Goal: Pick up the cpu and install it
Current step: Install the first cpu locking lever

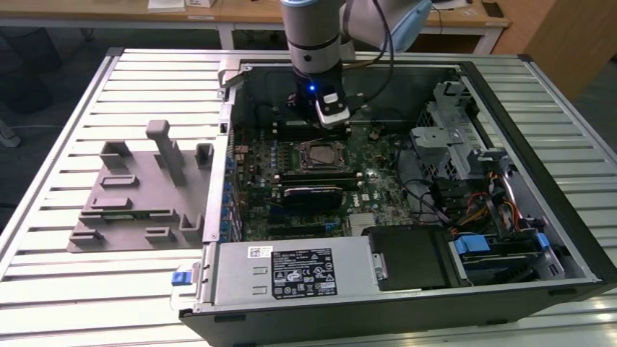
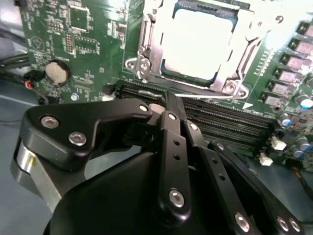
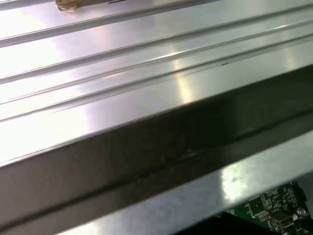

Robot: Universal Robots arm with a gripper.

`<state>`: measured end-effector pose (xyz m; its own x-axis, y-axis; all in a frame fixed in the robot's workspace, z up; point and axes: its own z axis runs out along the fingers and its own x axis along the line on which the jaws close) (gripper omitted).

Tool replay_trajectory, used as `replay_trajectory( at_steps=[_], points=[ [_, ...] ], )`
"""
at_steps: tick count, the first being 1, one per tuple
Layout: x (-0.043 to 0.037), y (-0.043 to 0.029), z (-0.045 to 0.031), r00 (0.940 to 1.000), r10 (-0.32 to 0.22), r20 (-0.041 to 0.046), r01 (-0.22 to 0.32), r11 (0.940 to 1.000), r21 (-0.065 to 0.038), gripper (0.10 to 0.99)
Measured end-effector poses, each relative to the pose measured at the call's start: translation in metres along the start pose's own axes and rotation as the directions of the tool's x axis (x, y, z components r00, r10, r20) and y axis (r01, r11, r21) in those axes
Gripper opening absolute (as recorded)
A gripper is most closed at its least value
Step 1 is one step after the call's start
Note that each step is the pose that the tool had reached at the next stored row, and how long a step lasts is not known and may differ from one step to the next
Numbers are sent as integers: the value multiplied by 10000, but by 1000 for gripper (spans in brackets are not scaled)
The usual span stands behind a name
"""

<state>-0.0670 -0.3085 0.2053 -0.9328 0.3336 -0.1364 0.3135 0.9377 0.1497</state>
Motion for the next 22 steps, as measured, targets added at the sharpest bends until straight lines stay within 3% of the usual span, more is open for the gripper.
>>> replay_trajectory(
  at_steps=[3, 5, 14, 22],
  points=[
    [22, -8, 6, 9997, -1, 238, 3, 10000, -78, 106],
    [35, -12, 12, 9995, 10, 309, -7, 9999, -102, 106],
    [62, -23, 21, 9994, 16, 358, -12, 9999, -114, 106],
    [76, -33, 55, 9992, 64, 387, -62, 10000, -46, 106]
  ],
)
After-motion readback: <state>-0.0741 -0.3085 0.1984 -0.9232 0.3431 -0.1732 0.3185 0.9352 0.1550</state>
